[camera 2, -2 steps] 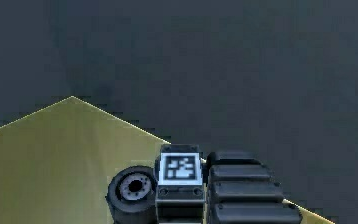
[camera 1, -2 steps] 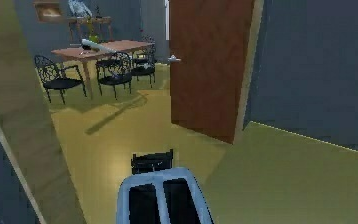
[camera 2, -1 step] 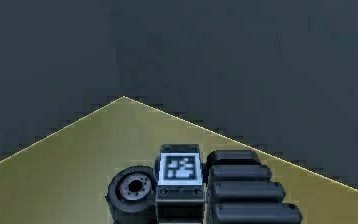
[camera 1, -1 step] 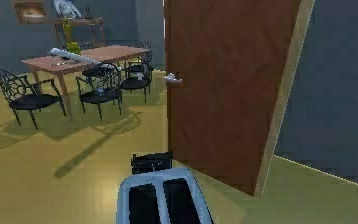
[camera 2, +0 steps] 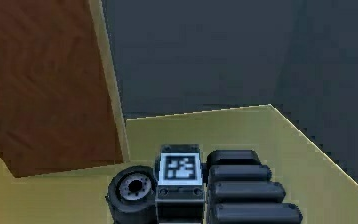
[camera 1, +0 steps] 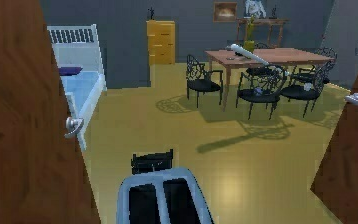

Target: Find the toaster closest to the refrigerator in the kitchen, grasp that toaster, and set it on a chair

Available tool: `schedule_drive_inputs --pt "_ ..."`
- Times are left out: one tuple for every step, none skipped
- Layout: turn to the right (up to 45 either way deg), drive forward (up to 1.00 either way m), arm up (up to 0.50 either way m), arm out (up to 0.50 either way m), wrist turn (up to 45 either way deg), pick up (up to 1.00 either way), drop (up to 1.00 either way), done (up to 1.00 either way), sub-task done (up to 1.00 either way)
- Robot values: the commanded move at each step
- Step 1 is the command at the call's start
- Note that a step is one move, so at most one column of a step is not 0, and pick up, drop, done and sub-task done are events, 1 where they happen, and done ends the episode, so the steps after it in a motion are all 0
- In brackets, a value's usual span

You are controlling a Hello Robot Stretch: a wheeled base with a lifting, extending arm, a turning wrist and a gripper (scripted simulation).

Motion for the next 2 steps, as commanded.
schedule_drive_inputs --pt "-3.0 0.00 0.00 0.00 0.0 0.00 0.00 0.00 0.00" --pt "15.0 0.00 0.00 0.00 0.0 0.00 0.00 0.00 0.00"
